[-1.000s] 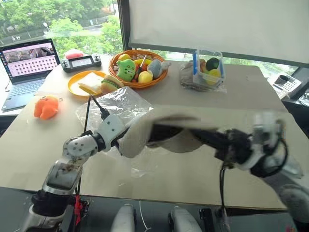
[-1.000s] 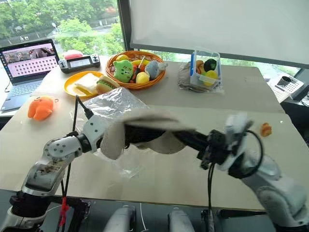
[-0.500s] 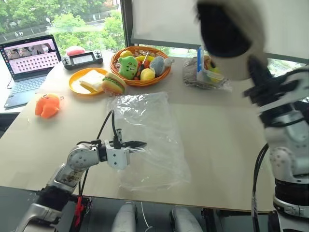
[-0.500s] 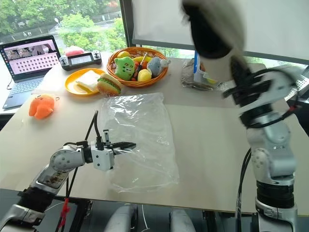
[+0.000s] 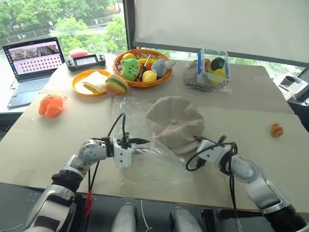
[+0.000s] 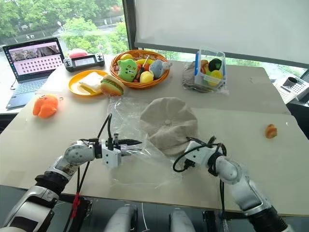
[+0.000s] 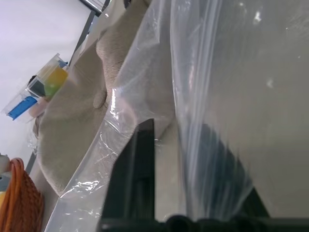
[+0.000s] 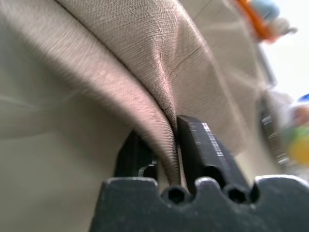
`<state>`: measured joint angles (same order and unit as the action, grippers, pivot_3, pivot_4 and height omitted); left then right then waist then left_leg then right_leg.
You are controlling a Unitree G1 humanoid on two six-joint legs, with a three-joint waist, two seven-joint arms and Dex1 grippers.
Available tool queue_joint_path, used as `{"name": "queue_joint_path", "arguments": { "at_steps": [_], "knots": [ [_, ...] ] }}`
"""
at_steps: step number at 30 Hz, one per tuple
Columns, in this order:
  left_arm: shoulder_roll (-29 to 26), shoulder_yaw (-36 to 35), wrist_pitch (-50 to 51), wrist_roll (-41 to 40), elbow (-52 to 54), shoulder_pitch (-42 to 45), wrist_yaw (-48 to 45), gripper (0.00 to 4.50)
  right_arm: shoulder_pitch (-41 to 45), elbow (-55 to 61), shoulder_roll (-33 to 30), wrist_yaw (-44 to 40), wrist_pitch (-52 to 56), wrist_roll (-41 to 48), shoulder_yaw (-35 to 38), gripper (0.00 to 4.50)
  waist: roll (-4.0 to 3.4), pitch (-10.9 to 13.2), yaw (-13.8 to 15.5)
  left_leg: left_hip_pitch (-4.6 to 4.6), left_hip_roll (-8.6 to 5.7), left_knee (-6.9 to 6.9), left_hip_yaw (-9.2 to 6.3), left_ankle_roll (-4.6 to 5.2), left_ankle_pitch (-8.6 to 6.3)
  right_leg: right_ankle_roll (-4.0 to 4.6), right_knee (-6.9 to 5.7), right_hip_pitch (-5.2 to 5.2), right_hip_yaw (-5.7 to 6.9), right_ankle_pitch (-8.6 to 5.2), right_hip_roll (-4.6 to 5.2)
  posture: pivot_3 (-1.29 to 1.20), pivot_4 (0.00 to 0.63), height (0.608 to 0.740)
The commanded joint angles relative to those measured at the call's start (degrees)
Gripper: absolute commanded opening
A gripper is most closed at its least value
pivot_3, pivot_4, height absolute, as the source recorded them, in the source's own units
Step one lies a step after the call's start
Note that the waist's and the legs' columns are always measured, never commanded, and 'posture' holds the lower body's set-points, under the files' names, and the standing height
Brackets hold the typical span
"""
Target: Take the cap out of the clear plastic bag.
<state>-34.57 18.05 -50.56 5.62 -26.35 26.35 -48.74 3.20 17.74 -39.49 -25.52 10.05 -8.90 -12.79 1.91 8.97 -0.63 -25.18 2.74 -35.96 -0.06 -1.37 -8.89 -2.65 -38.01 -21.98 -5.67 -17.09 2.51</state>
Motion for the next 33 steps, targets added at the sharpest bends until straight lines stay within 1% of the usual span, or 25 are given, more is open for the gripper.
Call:
{"name": "queue_joint_path", "arguments": {
  "at_steps": [1, 2, 3, 4, 5, 6, 8, 9, 11, 12, 14, 17, 19, 20, 22, 23, 25, 26, 28, 30, 33],
  "knots": [
    [-2.26, 1.17, 9.38, -11.89, 9.27, -2.73, -8.44, 2.93, -1.98, 1.71, -0.34, -4.35, 5.82, 3.17, 2.34, 2.72, 0.00, 0.00, -0.16, 0.00, 0.01, 0.00, 0.00, 0.00, 0.00, 0.00, -0.01, 0.00, 0.00, 0.00, -0.01, 0.00, 0.150, 0.740],
    [-3.55, 1.25, 16.24, -16.58, 13.47, -3.83, -11.64, 3.33, -2.41, 2.95, -0.38, -5.41, 7.29, 5.06, 3.87, 3.12, 0.00, 0.00, -0.19, 0.00, 0.03, 0.00, -0.01, 0.00, 0.00, 0.01, -0.02, -0.01, 0.01, 0.00, -0.02, 0.00, 0.150, 0.740],
    [-4.43, 1.22, 21.39, -19.60, 16.75, -4.72, -13.64, 3.71, -2.92, 3.89, -0.41, -6.21, 8.23, 6.32, 5.10, 3.50, 0.00, 0.00, -0.21, 0.01, 0.03, 0.02, -0.01, 0.00, 0.00, 0.01, -0.03, -0.01, 0.01, 0.00, -0.02, 0.00, 0.150, 0.740],
    [-6.44, 0.87, 29.98, -24.47, 21.39, -5.54, -15.87, 4.12, -3.42, 5.78, -0.29, -7.73, 10.82, 9.87, 7.73, 3.88, 0.01, 0.01, -0.21, 0.01, 0.06, 0.03, -0.01, 0.00, 0.00, 0.03, -0.05, -0.02, 0.02, -0.01, -0.03, 0.00, 0.150, 0.740],
    [-7.84, 0.45, 36.19, -27.72, 24.75, -6.12, -17.31, 4.42, -3.75, 7.13, -0.20, -8.81, 12.79, 12.37, 9.58, 4.15, 0.00, 0.01, -0.25, 0.01, 0.06, 0.02, -0.02, 0.00, 0.00, 0.04, -0.07, -0.03, 0.03, -0.02, -0.03, 0.00, 0.150, 0.740],
    [-9.73, -0.32, 44.92, -32.82, 28.88, -6.16, -17.94, 4.50, -4.07, 8.69, -0.17, -10.17, 15.94, 15.99, 12.28, 4.48, 0.00, 0.01, -0.26, 0.00, 0.07, 0.03, -0.02, 0.00, 0.00, 0.05, -0.07, -0.05, 0.03, -0.02, -0.04, 0.00, 0.150, 0.740],
    [-11.93, -1.85, 57.64, -39.97, 34.89, -6.04, -17.66, 4.50, -4.98, 10.79, -0.67, -12.33, 19.34, 20.67, 16.06, 4.48, -0.01, 0.03, -0.32, -0.02, 0.09, 0.02, -0.04, 0.00, 0.00, 0.05, -0.08, -0.06, 0.04, -0.03, -0.04, 0.00, 0.150, 0.740],
    [-13.69, -3.41, 67.06, -47.25, 37.13, -5.07, -17.27, 4.50, -4.67, 11.27, 0.03, -12.77, 21.37, 24.36, 19.41, 4.48, -0.04, 0.04, -0.38, -0.01, 0.08, 0.02, -0.05, 0.00, 0.00, 0.04, -0.07, -0.04, 0.05, -0.03, -0.03, 0.00, 0.150, 0.740],
    [-15.86, -7.48, 82.30, -60.27, 38.13, -3.37, -15.97, 4.50, -3.93, 11.48, 1.27, -13.97, 24.03, 31.76, 25.98, 4.48, -0.03, 0.06, -0.52, -0.01, 0.10, 0.01, -0.06, 0.00, 0.00, -0.17, -0.07, -0.06, 0.06, -0.16, -0.05, 0.00, 0.150, 0.740],
    [-15.87, -9.90, 86.44, -64.40, 37.55, -3.45, -14.90, 4.50, -3.62, 11.33, 1.92, -14.29, 25.69, 35.55, 29.22, 4.48, -0.02, 0.07, -0.56, -0.01, 0.10, 0.01, -0.09, 0.00, 0.00, -0.23, -0.08, -0.06, 0.08, -0.19, -0.06, 0.00, 0.150, 0.740],
    [-14.34, -13.82, 91.30, -67.93, 35.48, -4.20, -10.03, 4.50, -3.34, 10.91, 3.21, -14.73, 27.94, 42.39, 34.50, 4.48, -0.06, 0.08, -0.70, -0.01, 0.10, 0.03, -0.13, 0.01, 0.00, -0.31, -0.09, -0.06, 0.10, -0.25, -0.07, 0.00, 0.150, 0.740],
    [-9.02, -21.86, 94.24, -71.62, 31.10, -7.10, 0.71, 4.50, -2.05, 9.27, 7.58, -10.90, 30.77, 52.62, 42.08, 4.48, -0.07, 0.08, -0.79, 0.01, 0.09, 0.06, -0.14, 0.01, 0.00, -0.32, -0.08, -0.06, 0.09, -0.26, -0.07, 0.00, 0.150, 0.740],
    [-6.12, -25.73, 94.64, -71.52, 29.73, -8.28, 5.65, 4.50, -0.99, 8.35, 9.72, -7.66, 31.21, 55.72, 44.75, 4.48, -0.06, 0.09, -0.99, 0.01, 0.10, 0.06, -0.16, 0.01, 0.00, -0.25, -0.09, -0.06, 0.09, -0.22, -0.08, 0.00, 0.150, 0.740],
    [-3.87, -27.41, 93.15, -69.82, 28.93, -8.32, 10.00, 4.50, -0.23, 7.70, 10.53, -5.56, 30.39, 55.02, 45.34, 4.48, -0.06, 0.09, -1.00, 0.00, 0.09, 0.06, -0.16, 0.01, 0.00, -0.06, -0.10, -0.08, 0.08, -0.11, -0.07, 0.00, 0.150, 0.740],
    [1.72, -31.47, 86.68, -63.78, 23.47, -7.24, 21.22, 4.50, 3.16, 4.91, 14.32, 2.76, 27.11, 50.92, 45.33, 4.48, -0.07, 0.07, -0.89, 0.01, 0.07, 0.04, -0.15, 0.01, 0.00, 0.04, -0.08, -0.07, 0.07, -0.05, -0.06, 0.00, 0.150, 0.740],
    [4.32, -32.31, 81.99, -58.09, 20.30, -6.71, 27.63, 4.50, 4.24, 2.53, 15.54, 7.78, 23.39, 44.54, 43.78, 4.48, -0.07, 0.07, -0.87, 0.05, 0.06, -0.01, -0.15, 0.01, 0.01, 0.03, -0.09, -0.02, 0.07, -0.04, -0.06, 0.00, 0.150, 0.740],
    [7.23, -31.54, 73.34, -47.02, 16.65, -6.65, 35.20, 4.50, 4.37, -1.59, 15.64, 14.15, 16.54, 32.98, 40.19, 4.48, -0.08, 0.03, -0.64, 0.03, 0.05, 0.01, -0.16, 0.04, 0.03, 0.04, -0.08, -0.08, 0.04, -0.02, -0.07, 0.00, 0.150, 0.740],
    [8.15, -30.47, 70.12, -41.41, 14.90, -6.63, 39.19, 4.50, 4.64, -3.69, 16.78, 17.00, 13.67, 29.63, 39.57, 4.48, -0.07, 0.04, -0.49, 0.08, 0.00, -0.01, -0.14, 0.04, 0.03, 0.03, -0.10, -0.06, 0.01, -0.02, -0.06, 0.00, 0.150, 0.740],
    [9.48, -28.66, 64.94, -33.41, 12.95, -6.74, 43.48, 4.50, 5.01, -6.57, 18.57, 19.03, 9.76, 27.72, 39.62, 4.48, -0.07, 0.04, -0.30, -0.04, -0.03, 0.07, -0.12, 0.02, 0.04, 0.05, -0.07, -0.19, -0.04, -0.01, -0.05, 0.00, 0.150, 0.740],
    [12.14, -28.98, 61.66, -30.95, 12.06, -6.64, 44.31, 4.50, 4.61, -9.57, 17.93, 19.23, 5.76, 23.92, 38.27, 4.48, -0.10, 0.03, -0.20, -0.10, -0.05, 0.15, -0.12, 0.01, 0.03, 0.06, -0.04, -0.27, -0.05, -0.01, -0.03, 0.00, 0.150, 0.740],
    [15.26, -29.64, 57.09, -27.46, 10.02, -5.47, 46.61, 4.50, 5.32, -14.01, 17.42, 19.71, 1.91, 21.42, 37.98, 4.48, -0.13, 0.02, -0.18, -0.11, -0.09, 0.19, -0.06, 0.00, 0.03, 0.06, -0.04, -0.27, -0.08, 0.00, 0.04, 0.00, 0.150, 0.740]
  ]
}}
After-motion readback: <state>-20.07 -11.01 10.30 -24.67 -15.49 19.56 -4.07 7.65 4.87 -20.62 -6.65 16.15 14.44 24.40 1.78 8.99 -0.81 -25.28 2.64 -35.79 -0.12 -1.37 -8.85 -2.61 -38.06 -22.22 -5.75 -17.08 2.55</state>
